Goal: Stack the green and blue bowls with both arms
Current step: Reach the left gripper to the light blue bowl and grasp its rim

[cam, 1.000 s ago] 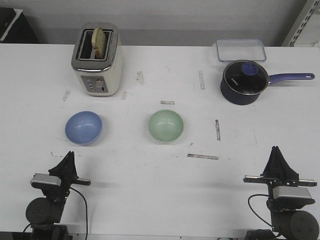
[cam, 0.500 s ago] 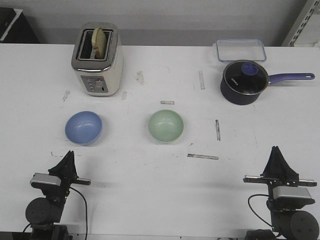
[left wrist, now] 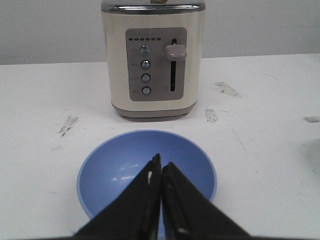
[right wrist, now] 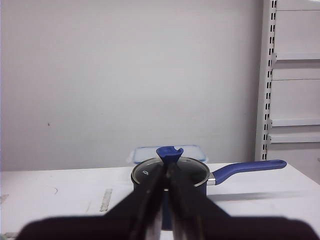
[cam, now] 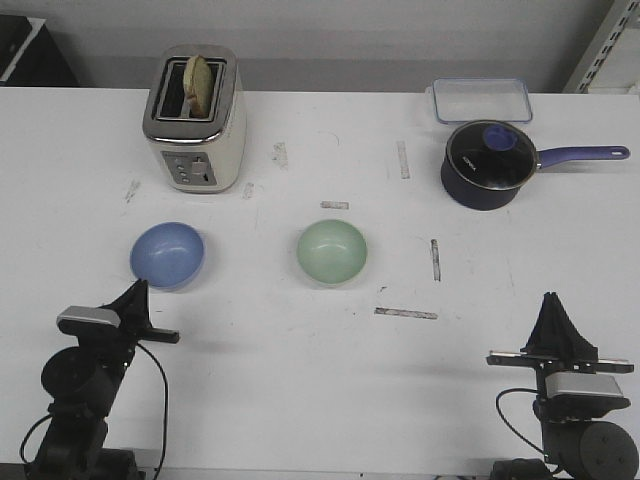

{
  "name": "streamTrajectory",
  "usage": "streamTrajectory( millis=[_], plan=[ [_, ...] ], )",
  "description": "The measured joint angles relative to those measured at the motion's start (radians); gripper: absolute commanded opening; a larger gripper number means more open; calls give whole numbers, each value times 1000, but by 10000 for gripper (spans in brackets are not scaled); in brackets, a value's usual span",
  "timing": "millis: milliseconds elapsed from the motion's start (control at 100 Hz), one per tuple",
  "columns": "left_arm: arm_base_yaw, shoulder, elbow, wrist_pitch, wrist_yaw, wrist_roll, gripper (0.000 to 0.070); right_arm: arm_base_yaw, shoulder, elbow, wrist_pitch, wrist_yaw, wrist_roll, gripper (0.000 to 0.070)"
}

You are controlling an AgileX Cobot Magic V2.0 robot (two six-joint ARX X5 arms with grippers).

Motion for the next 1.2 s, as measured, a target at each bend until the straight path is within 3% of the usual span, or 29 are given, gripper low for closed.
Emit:
streamTrajectory(
  millis=[190, 540, 760, 940, 980, 1100, 1200],
  plan=[
    [0, 214, 144, 4, 0, 0, 1, 0, 0, 0, 0, 0, 0, 4],
    [0, 468, 411, -179, 5, -6, 2, 0, 0, 0, 0, 0, 0, 4],
    [11, 603, 571, -394, 7, -132, 1, 0, 0, 0, 0, 0, 0, 4],
    [64, 726, 677, -536, 7, -174, 6, 0, 0, 0, 0, 0, 0, 4],
    [77, 754, 703, -564, 7, -177, 25, 0, 0, 0, 0, 0, 0, 5],
    [125, 828, 778, -647, 22, -181, 193, 0, 0, 0, 0, 0, 0, 4],
    [175, 874, 821, -678, 97, -180, 299, 0, 0, 0, 0, 0, 0, 4]
  ],
)
